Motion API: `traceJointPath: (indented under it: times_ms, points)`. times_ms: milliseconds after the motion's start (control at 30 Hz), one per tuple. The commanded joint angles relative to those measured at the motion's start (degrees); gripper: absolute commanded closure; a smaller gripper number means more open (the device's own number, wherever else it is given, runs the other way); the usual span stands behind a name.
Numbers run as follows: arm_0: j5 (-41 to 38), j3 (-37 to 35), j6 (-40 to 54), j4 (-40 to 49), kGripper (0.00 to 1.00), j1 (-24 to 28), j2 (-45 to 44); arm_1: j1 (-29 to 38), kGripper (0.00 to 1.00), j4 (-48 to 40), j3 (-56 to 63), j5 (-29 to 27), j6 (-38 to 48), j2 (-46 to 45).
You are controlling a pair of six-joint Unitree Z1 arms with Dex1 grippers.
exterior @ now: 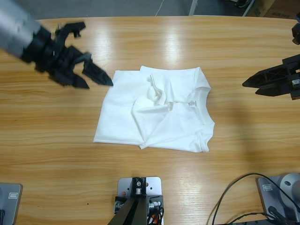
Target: Fold clothes
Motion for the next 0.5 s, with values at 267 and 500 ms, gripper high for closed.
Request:
traceJointPath:
  times_ms: [267,500]
  points:
    - [-8.63,21.12,-3.27,-21.72,0.059,11.61,3.61,1.38,0.018,2.3,1.88,0.0,-0.7,-0.56]
    - [-9.56,20.36,-0.82,-21.72,0.064,11.34,10.07,1.4,0.018,2.3,1.79,-0.35,-0.7,0.08]
